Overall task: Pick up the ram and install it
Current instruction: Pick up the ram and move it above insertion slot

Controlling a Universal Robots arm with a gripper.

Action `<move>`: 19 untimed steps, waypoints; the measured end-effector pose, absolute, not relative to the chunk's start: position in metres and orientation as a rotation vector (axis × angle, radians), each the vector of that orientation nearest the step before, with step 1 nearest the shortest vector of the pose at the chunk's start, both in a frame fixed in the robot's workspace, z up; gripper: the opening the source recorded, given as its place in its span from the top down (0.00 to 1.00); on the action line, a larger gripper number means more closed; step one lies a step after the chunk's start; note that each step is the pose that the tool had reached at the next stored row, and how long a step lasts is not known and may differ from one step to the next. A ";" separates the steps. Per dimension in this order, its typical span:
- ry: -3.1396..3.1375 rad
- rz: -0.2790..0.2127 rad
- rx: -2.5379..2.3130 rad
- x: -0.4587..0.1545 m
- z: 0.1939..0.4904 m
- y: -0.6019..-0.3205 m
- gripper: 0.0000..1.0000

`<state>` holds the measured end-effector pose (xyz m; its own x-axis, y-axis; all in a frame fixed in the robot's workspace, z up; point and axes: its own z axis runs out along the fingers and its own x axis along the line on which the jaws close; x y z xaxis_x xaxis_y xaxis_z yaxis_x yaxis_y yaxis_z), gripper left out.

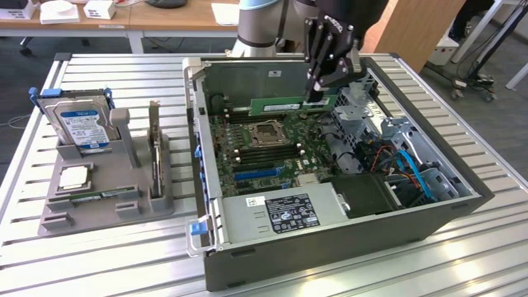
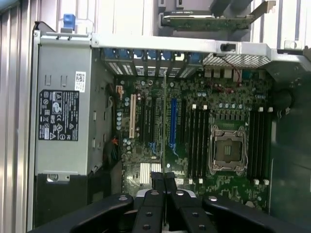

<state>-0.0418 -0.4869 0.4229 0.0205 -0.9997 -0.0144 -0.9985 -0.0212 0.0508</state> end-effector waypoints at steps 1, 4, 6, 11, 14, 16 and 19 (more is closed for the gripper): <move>-2.179 -0.072 2.225 -0.039 0.423 -0.487 0.89; -2.179 -0.072 2.225 -0.033 0.423 -0.487 0.89; -2.179 -0.072 2.225 -0.033 0.423 -0.487 0.89; -2.179 -0.072 2.225 -0.033 0.423 -0.482 0.89; -2.179 -0.072 2.225 -0.033 0.423 -0.475 0.89; -2.179 -0.072 2.225 -0.033 0.423 -0.469 0.89; -2.179 -0.072 2.225 -0.033 0.422 -0.461 0.89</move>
